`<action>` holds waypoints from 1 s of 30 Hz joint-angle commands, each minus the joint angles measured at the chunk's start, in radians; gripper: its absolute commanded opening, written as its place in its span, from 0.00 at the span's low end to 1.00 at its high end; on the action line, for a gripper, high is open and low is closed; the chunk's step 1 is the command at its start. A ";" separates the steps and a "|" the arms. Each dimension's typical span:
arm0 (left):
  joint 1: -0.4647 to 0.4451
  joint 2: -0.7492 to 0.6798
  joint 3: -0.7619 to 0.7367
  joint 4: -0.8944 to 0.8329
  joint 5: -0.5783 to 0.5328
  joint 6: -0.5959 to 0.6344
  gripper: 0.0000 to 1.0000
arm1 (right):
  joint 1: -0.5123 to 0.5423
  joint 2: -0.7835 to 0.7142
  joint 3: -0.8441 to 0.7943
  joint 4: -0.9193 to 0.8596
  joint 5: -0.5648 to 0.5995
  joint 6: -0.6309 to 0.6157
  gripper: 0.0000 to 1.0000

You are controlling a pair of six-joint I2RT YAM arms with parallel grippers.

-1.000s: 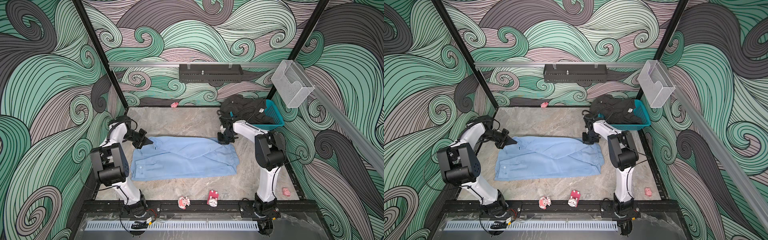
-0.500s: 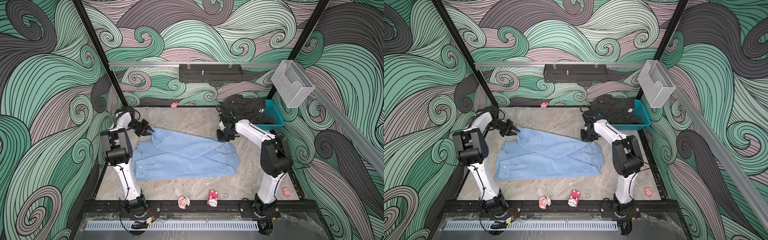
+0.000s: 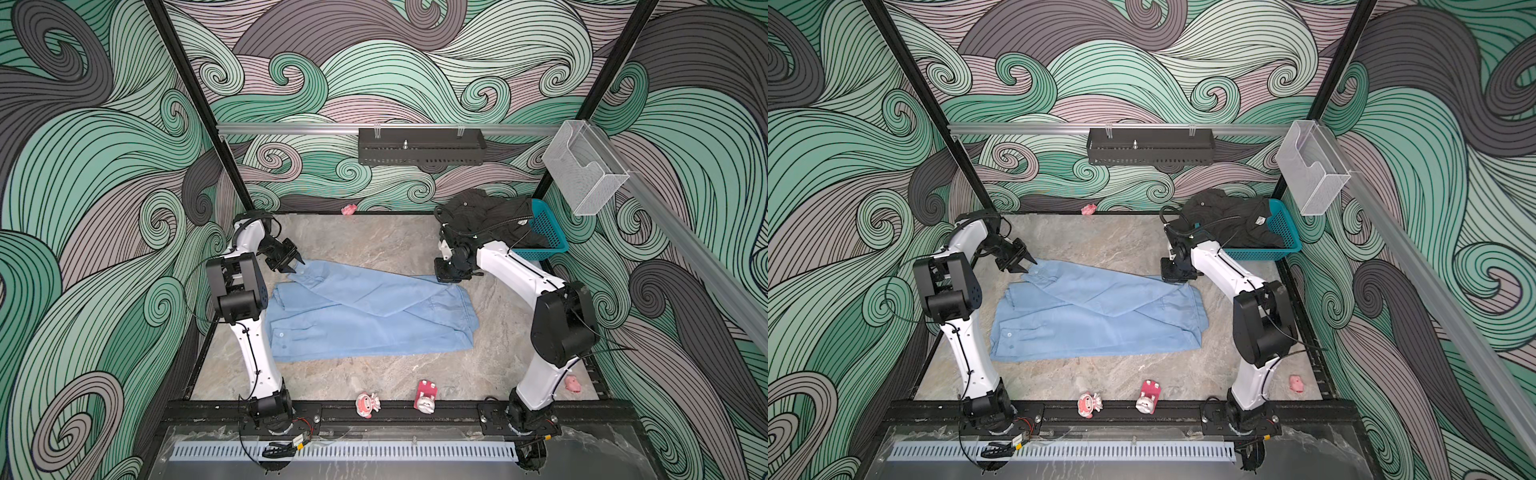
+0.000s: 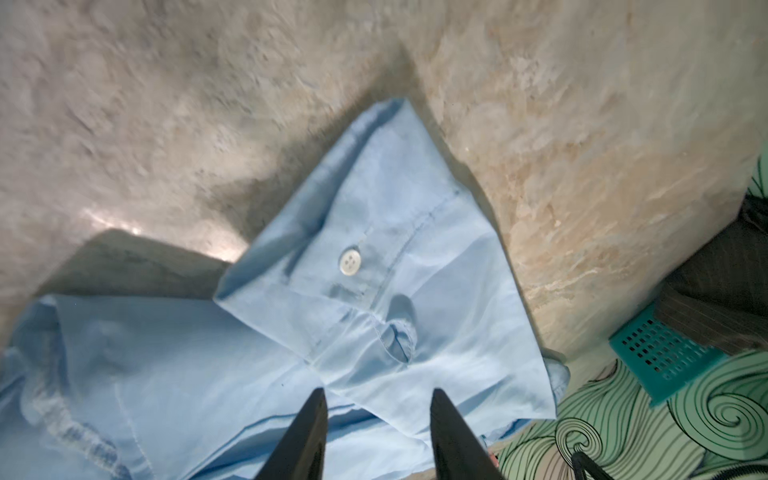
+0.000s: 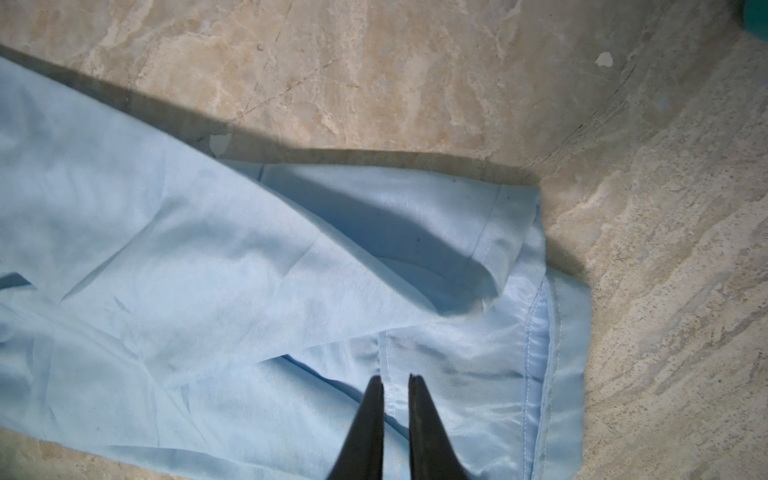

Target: Fold and stack the long sleeve shirts

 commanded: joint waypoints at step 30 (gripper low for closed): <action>0.020 0.194 0.064 0.063 0.039 0.032 0.35 | 0.030 -0.030 -0.061 -0.015 -0.011 -0.002 0.14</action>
